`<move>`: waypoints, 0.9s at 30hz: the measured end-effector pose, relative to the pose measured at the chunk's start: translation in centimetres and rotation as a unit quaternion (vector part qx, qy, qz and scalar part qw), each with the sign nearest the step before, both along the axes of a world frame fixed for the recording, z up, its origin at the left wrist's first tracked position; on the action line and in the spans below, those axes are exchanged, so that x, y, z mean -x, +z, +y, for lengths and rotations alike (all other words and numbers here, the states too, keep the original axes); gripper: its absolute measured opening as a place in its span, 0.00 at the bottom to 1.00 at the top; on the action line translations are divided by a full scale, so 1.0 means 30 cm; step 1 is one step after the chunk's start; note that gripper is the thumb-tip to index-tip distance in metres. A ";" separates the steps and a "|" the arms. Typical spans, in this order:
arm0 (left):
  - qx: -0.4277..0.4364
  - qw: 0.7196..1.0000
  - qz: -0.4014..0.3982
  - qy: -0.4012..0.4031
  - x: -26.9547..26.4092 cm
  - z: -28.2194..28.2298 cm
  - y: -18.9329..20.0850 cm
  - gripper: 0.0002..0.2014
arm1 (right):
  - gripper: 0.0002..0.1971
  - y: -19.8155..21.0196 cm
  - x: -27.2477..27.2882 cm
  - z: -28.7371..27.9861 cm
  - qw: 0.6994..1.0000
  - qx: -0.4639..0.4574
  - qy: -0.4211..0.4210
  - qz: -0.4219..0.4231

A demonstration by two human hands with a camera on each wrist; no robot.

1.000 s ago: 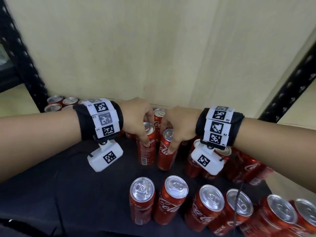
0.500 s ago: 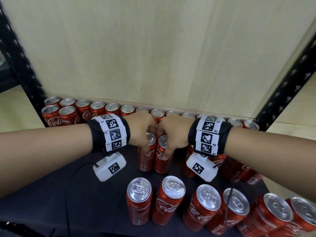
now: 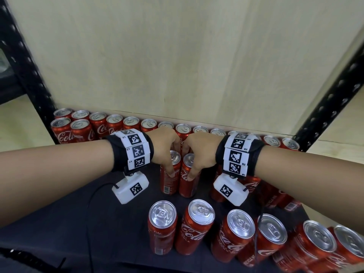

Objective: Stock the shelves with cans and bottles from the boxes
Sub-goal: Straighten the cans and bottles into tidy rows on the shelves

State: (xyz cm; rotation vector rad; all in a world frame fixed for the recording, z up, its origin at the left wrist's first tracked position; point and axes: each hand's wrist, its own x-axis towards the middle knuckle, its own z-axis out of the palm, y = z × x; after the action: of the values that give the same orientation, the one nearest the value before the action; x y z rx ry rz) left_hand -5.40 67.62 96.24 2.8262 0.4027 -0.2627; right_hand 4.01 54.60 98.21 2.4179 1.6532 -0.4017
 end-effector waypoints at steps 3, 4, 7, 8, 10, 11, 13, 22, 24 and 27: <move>-0.012 1.000 -0.001 -0.002 0.005 -0.011 0.000 0.33 | 0.34 0.000 0.004 0.001 1.000 0.003 0.003 -0.011; -0.013 1.000 -0.001 -0.003 0.006 -0.013 -0.001 0.34 | 0.34 0.001 0.003 0.001 1.000 0.006 0.005 -0.009; -0.003 1.000 0.013 -0.010 0.017 0.000 0.012 0.37 | 0.35 0.018 0.001 0.000 1.000 0.013 0.005 0.004; 0.005 1.000 0.026 -0.017 0.026 0.012 0.022 0.38 | 0.36 0.028 -0.001 0.002 1.000 0.016 0.006 0.002; 0.020 0.998 0.052 -0.031 0.053 0.049 0.041 0.38 | 0.39 0.057 -0.001 0.012 1.000 0.024 0.010 -0.010; 0.014 0.998 0.057 -0.027 0.071 0.065 0.054 0.39 | 0.40 0.076 0.004 0.019 0.999 0.027 0.010 -0.014; -0.026 0.999 0.044 0.000 0.112 0.117 0.074 0.41 | 0.40 0.113 0.021 0.051 1.000 0.021 0.010 -0.014; -0.137 0.975 -0.138 0.109 0.396 0.392 0.202 0.25 | 0.37 0.186 0.176 0.316 0.986 -0.166 0.013 0.015; -0.147 0.970 -0.132 0.144 0.463 0.458 0.209 0.28 | 0.36 0.174 0.220 0.381 0.978 -0.208 0.021 0.026; -0.146 0.959 -0.133 0.202 0.553 0.560 0.204 0.31 | 0.36 0.141 0.281 0.482 0.969 -0.244 0.038 0.009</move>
State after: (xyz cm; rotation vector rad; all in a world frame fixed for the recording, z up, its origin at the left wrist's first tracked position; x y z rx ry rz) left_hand -21.99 84.42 102.37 2.9082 1.0079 0.2817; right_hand -4.42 69.06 102.45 2.6676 2.0445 0.0037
